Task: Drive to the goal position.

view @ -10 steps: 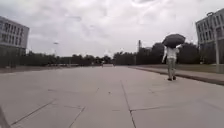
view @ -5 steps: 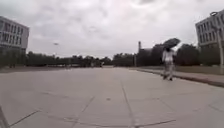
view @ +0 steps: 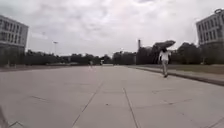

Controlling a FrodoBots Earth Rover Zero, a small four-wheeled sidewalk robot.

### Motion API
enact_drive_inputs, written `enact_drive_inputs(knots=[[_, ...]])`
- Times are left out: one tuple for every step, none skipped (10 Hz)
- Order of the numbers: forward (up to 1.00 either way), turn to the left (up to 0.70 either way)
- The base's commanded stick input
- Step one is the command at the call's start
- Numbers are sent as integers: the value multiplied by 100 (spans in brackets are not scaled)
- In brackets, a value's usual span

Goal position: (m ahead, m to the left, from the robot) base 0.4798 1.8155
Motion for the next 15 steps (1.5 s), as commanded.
enact_drive_inputs(knots=[[70, 0], [70, 0], [70, 0], [70, 0], [70, 0], [70, 0], [70, 0], [70, 0], [70, 0], [70, 0], [70, -2], [70, -8], [70, -9], [70, -1], [70, -5]])
